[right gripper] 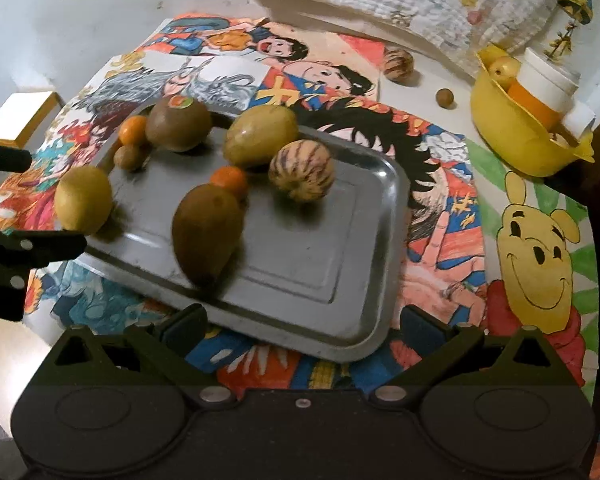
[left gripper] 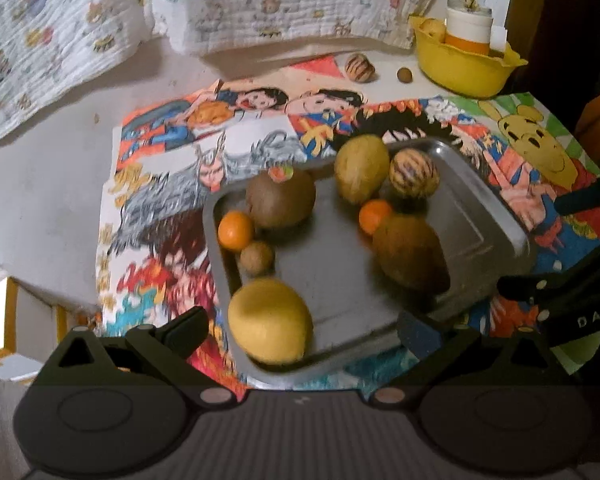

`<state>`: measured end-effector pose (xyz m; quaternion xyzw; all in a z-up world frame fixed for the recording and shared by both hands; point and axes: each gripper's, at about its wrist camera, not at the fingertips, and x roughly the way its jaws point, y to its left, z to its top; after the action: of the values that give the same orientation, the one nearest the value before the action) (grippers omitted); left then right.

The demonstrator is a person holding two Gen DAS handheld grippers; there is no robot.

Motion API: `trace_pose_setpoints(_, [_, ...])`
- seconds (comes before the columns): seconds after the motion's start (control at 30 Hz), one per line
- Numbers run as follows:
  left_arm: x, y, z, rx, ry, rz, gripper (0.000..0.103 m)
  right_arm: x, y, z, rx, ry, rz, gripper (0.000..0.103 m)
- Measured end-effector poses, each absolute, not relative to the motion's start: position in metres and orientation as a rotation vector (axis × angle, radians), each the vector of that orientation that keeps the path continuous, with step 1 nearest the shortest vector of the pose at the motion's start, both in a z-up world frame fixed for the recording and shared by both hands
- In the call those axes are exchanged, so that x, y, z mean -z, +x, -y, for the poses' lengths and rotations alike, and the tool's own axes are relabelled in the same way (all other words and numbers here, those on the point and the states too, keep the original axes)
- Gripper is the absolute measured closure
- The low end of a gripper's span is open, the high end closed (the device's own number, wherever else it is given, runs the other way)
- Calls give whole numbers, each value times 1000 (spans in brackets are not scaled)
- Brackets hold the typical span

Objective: Organize fruits
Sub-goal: 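Move both tools toward the striped fruit and small brown nut beyond the tray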

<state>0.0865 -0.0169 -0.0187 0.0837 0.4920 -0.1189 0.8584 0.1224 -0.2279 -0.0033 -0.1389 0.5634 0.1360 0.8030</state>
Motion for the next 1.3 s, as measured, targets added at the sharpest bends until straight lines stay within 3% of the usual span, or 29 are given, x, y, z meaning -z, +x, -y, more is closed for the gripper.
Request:
trace_pose_setpoints(0.97, [33,301,76,247,140,-966,1,16,284,293,-72,-30,-1024,1])
trace_pose_setpoints(1.3, [51,386,107,326,98,-961,1,53,338,284,41,14,-944,19])
